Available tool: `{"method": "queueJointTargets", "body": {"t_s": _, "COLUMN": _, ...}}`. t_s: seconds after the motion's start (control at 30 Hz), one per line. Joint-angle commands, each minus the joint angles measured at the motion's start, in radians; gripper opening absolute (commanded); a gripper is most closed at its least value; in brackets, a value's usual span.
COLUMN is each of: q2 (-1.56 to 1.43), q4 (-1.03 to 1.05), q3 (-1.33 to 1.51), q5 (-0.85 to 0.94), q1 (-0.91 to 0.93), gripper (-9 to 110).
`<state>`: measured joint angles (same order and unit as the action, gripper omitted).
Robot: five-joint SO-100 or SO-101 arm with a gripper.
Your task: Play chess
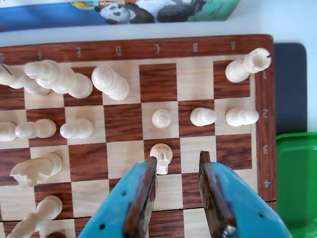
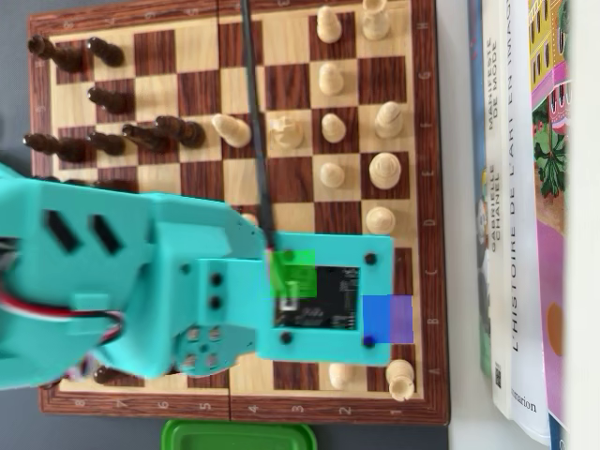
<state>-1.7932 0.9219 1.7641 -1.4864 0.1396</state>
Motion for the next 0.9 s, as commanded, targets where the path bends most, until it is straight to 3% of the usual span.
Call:
{"method": "queueJointTargets", "body": {"t_s": 0.0, "q2": -0.141, "q4": 0.005, "q3": -0.037, "q5": -0.006, "q1": 0.0, "gripper": 14}}
{"method": "queueJointTargets", "body": {"t_s": 0.43, "q2": -0.658, "q4": -0.086, "q3": 0.215, "q5": -0.005, "q1": -0.003, "gripper": 13}}
{"method": "queueJointTargets", "body": {"t_s": 0.87, "q2": -1.335, "q4": -1.163, "q3": 1.043, "q5": -0.002, "q1": -0.137, "gripper": 13}}
